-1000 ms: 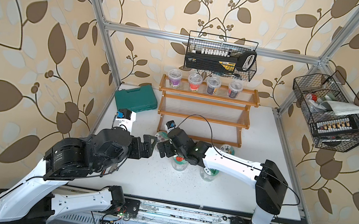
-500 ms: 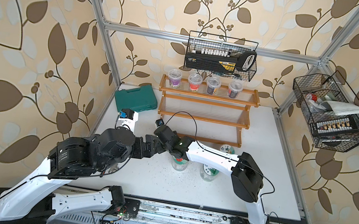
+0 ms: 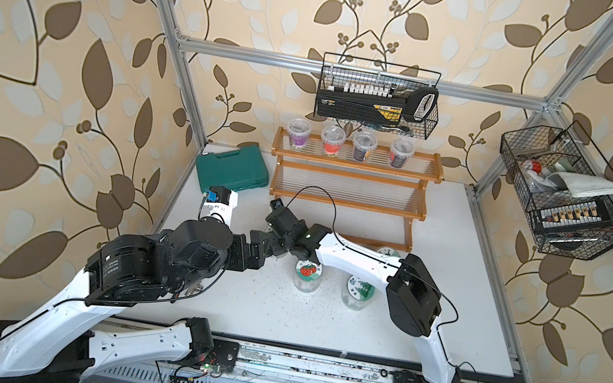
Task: Place the seed container on the shelf
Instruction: Pick up the seed jar at the center of the board.
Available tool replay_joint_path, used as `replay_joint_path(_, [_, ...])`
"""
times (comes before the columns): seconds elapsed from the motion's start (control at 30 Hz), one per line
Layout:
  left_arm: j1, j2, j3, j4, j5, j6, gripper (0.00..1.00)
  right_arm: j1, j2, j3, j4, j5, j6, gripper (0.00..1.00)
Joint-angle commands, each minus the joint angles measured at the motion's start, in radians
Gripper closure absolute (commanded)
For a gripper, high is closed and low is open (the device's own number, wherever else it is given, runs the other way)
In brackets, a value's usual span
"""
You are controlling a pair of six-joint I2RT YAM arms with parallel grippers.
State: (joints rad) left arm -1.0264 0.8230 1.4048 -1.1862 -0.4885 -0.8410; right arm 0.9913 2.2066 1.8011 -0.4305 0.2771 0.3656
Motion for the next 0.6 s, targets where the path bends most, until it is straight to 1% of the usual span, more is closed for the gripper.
replay_joint_path(0.0, [0.010,0.007,-0.004,0.022,-0.007,0.020,0.02,-0.004,0.027,0.035,-0.024,-0.046,0.012,0.01])
replay_joint_path(0.33, [0.010,0.011,-0.001,0.023,-0.008,0.027,0.02,-0.017,0.078,0.114,-0.067,-0.051,0.003,0.01])
replay_joint_path(0.43, [0.011,0.008,-0.001,0.023,-0.009,0.026,0.02,-0.017,0.092,0.134,-0.087,-0.028,0.003,0.01])
replay_joint_path(0.57, [0.009,0.004,-0.003,0.024,-0.013,0.027,0.02,-0.021,0.105,0.148,-0.107,-0.031,0.001,0.01])
